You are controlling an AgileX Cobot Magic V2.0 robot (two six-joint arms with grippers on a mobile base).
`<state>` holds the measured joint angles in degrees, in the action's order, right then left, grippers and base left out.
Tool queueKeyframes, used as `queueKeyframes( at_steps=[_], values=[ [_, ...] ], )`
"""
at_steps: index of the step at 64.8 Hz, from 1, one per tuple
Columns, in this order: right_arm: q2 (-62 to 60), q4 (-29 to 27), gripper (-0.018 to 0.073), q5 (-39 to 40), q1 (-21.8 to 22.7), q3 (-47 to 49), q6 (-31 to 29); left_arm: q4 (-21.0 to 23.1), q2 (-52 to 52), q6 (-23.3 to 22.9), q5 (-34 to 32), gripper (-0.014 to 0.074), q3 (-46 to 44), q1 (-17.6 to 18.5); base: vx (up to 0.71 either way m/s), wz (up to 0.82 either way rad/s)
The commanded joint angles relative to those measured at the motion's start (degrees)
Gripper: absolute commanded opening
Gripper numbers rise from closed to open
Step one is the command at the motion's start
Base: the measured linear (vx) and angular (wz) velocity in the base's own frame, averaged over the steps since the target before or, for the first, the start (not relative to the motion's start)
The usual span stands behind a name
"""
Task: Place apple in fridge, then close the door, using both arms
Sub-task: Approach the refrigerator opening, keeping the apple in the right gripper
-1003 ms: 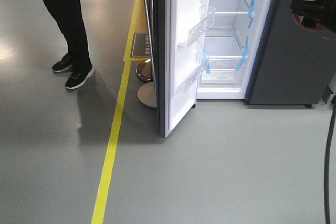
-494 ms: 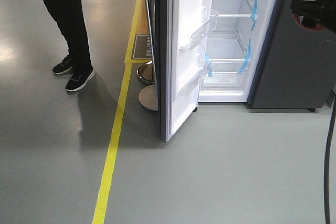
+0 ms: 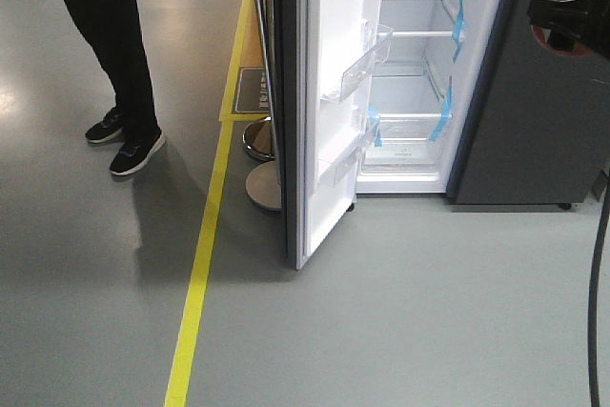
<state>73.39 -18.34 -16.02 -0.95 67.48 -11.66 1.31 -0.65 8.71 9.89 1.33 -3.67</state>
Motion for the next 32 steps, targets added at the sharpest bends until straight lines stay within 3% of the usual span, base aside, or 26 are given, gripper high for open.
queueKeyframes(
  at_steps=[1, 32],
  values=[
    [-1.71, -0.43, 0.0152, 4.49, 0.3, 1.64, -0.31, 0.6, -0.87, -0.16, -4.64, -0.0006, 1.41, 0.28, 0.09, -0.02],
    [-1.71, -0.43, 0.0152, 4.49, 0.3, 1.64, -0.31, 0.6, -0.87, -0.16, -4.64, -0.0006, 1.41, 0.28, 0.09, -0.02]
  ],
)
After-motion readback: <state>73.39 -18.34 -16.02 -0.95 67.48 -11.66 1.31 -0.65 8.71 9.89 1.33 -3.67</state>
